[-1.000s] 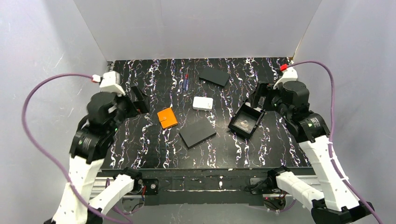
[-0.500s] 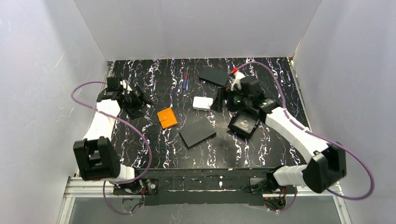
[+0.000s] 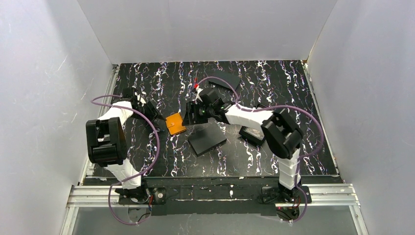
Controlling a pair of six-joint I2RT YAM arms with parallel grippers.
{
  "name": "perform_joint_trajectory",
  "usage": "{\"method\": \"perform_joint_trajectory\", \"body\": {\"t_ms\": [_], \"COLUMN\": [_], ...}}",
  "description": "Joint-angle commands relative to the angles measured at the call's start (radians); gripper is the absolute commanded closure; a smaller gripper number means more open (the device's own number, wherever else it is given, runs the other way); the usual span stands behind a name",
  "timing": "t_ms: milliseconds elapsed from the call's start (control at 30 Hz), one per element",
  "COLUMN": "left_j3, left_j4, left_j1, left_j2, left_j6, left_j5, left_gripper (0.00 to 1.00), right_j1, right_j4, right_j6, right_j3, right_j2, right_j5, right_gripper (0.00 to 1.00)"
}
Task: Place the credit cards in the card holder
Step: Pick up the card holder from the center of the board.
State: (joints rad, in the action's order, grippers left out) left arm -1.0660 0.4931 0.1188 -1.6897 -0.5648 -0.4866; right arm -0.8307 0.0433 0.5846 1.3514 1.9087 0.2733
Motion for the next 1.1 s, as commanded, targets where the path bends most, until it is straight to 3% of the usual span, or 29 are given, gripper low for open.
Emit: {"method": "perform_joint_trajectory", "body": {"t_ms": [0,100,467,767,1067], "left_j3": [0.02,0.011,-0.003,-0.022,-0.025], "left_j4": [-0.04,-0.04,-0.019,0.012,0.02], "left_j1": [-0.009,-0.024,-0.057,-0.059,-0.07], "left_j2": [-0.018,-0.05,-0.144,-0.21,-0.224], "left_j6": [0.031,0.035,0.035,0.037,0.044], "left_j5": [-0.031,-0.046,-0.072,-0.077,-0.079], "left_gripper": [0.53,0.6,0.8,0.86,0.88], "right_j1": [0.002,0.002,0.003,0.016,0.016], "right_j4": [-0.122,-0.126,-0.092,-0.088,-0.422], "right_j6": [0.081,0.088,0.063,0.067,0.278], "right_j3": [0.104,0.146,0.186,0.228,0.152], "right_j2": [0.1,0.159,0.25,0.324,0.363], "right_j5": [0.032,0.026,-0.057,-0.017,0.156], "right_gripper": [0.36,0.4,0.4,0.45,0.6]}}
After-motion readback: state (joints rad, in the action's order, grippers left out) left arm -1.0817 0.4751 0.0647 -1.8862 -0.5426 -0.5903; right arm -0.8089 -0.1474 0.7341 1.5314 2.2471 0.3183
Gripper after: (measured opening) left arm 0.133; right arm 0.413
